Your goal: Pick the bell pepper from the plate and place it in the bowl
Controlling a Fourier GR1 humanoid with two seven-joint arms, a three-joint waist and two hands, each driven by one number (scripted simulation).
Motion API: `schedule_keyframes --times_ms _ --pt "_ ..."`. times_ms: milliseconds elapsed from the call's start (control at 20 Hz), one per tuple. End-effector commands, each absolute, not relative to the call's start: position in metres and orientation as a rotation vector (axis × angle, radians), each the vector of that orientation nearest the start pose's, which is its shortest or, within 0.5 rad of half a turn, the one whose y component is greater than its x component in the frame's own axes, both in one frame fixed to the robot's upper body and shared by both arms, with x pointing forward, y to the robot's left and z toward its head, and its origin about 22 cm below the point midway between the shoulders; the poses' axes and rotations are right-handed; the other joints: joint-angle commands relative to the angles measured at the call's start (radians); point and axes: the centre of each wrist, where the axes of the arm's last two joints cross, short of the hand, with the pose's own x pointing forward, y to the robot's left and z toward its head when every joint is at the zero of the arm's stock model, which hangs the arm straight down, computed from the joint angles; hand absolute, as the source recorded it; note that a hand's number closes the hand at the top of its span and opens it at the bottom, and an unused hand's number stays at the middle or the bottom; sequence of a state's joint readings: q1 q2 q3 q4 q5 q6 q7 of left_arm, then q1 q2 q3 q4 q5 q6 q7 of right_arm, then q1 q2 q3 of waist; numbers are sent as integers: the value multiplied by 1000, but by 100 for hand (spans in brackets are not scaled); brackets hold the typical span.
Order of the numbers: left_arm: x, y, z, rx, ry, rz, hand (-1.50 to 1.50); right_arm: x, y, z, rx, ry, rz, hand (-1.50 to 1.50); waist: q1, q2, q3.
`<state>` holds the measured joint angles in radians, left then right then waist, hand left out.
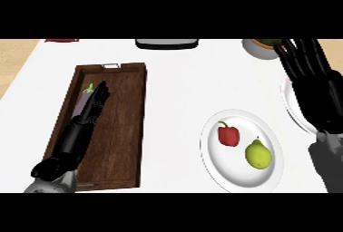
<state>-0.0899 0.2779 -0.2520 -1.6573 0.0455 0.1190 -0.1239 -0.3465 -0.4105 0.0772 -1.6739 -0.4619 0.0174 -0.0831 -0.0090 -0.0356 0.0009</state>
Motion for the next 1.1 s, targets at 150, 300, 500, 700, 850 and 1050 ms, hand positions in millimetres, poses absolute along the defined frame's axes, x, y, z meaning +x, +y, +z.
schedule_keyframes --times_ms 150,300,500,700,850,1050 --pt "251 227 33 -82 -1661 -182 0 266 -275 106 -288 -1984 186 150 -48 24 -5" --pt "242 222 16 -69 -1600 -112 0 250 -353 75 -776 -1653 221 150 -157 52 -30" --pt "240 219 12 -191 -1517 -66 0 218 -290 30 -909 -1781 -99 -150 -72 28 -5" --pt "248 213 16 -229 -1490 -97 0 184 -223 9 -894 -1870 146 -150 -26 31 -6" --pt "250 212 21 -230 -1490 -94 0 172 -226 -7 -1024 -1714 269 -150 -14 33 -12" --pt "255 210 24 -241 -1489 -106 0 153 -248 -18 -1170 -1443 333 -150 -35 37 -16"
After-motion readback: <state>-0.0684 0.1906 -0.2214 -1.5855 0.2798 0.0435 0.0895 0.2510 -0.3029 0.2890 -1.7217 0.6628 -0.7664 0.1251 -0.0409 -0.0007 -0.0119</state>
